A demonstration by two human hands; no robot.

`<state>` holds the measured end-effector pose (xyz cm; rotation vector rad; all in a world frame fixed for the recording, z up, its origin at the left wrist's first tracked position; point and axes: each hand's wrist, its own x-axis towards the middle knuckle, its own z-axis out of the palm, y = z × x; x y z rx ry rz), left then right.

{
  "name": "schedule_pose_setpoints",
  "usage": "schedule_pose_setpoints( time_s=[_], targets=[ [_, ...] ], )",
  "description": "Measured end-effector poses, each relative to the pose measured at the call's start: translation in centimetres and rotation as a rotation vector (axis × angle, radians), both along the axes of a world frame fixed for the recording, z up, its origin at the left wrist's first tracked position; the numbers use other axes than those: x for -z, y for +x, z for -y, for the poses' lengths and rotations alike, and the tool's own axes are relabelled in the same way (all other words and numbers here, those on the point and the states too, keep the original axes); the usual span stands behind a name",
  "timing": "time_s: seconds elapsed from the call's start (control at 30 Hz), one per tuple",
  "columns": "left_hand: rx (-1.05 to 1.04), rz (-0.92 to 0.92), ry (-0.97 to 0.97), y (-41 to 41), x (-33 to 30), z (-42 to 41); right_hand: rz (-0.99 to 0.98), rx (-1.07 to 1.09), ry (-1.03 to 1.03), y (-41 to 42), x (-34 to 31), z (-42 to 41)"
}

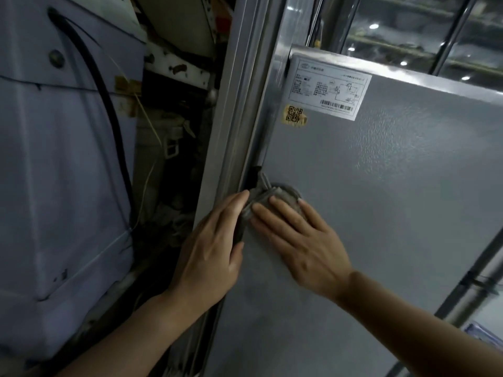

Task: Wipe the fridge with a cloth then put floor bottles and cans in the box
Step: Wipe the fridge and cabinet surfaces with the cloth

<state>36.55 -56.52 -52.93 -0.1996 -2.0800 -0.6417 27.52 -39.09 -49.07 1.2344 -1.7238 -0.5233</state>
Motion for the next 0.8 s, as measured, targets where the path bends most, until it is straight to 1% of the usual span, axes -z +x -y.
schedule_pose_setpoints(
  time_s=[0.07, 0.17, 0.23, 0.3, 0.53, 0.63, 0.7, 0.73, 0.8],
  targets=[
    [-0.014, -0.006, 0.007, 0.3, -0.1, 0.1, -0.030, 0.014, -0.065, 0.1, -2.2, 0.7],
    [-0.018, -0.002, 0.045, 0.5, 0.1, 0.4, -0.077, 0.026, -0.263, -0.3, -5.9, 2.7],
    [-0.022, 0.013, 0.060, 0.5, 0.5, 0.6, -0.072, 0.019, -0.309, -0.4, -6.1, 3.7],
    [-0.037, 0.028, 0.045, 0.5, 1.3, 0.9, -0.055, 0.003, -0.303, -0.5, -4.1, 3.7],
    [-0.096, 0.102, -0.048, 1.0, 4.2, 1.2, 0.002, -0.009, -0.020, -0.4, 6.4, 2.2],
    [-0.075, 0.126, -0.086, 1.4, 4.5, 0.7, 0.012, 0.053, 0.192, 0.3, 9.5, 1.0],
    [-0.065, 0.138, -0.120, 1.7, 4.5, 0.3, 0.007, 0.092, 0.295, 0.8, 10.3, 0.1],
    [-0.061, 0.142, -0.140, 1.8, 4.4, 0.1, -0.001, 0.080, 0.300, 0.9, 10.0, -0.3],
    [-0.045, 0.143, -0.170, 1.7, 4.3, -0.3, 0.005, 0.044, 0.219, 0.7, 8.0, -1.2]
  ],
)
